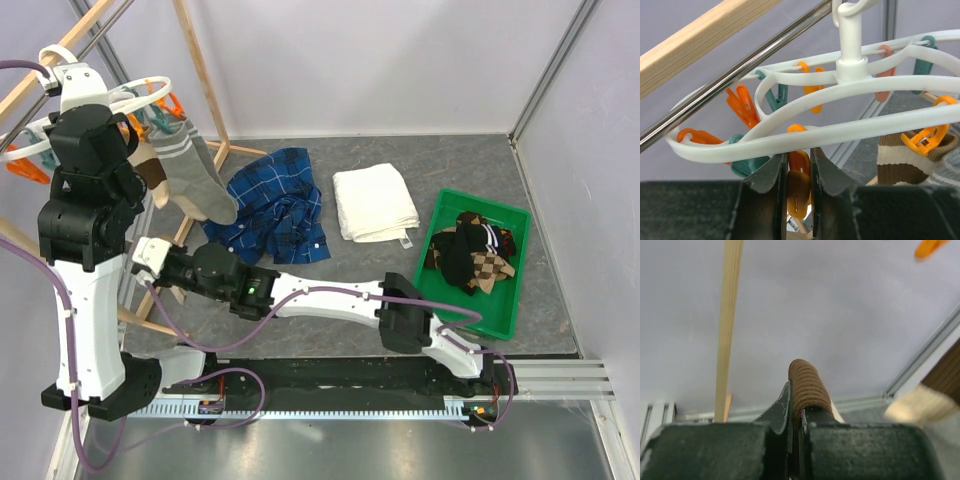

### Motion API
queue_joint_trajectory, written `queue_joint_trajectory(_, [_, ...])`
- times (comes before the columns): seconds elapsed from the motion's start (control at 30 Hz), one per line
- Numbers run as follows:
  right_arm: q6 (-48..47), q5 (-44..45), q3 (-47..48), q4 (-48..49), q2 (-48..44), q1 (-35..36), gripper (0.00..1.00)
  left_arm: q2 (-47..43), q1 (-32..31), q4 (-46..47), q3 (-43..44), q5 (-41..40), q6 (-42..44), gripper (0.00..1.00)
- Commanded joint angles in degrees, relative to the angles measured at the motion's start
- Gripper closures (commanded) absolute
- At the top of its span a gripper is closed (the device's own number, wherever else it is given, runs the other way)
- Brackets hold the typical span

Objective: Remove the socks clipped to the hanger
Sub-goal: Remove the sock from the hanger.

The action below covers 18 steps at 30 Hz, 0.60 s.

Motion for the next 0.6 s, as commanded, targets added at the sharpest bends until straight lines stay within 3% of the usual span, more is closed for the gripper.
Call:
queue_joint_trajectory(0.0, [4.71,3.4,-11.15,4.73,-11.39,-2.05,1.0,-2.73,0.13,3.02,0.54,7.28,-3.69,0.98])
queue_joint_trajectory(0.1, [6.38,8.04,-23.97,4.21,-22.02,-3.28,1.0,-4.14,0.13,3.28,-0.77,10.11,-5.27,0.98])
queue_joint_trajectory(0.2, [8.05,11.65,-29.53,-3.05,-29.67,-4.51,1.0,-5.1,0.13,4.07,-1.83,12.48,-5.28,0.98])
queue_joint_trajectory(0.57, [7.35,24.23,-35.35,-29.79,-50.85,-13.82,1.0,-9.76,0.13,3.81,-2.36,24.09,-11.34,0.98])
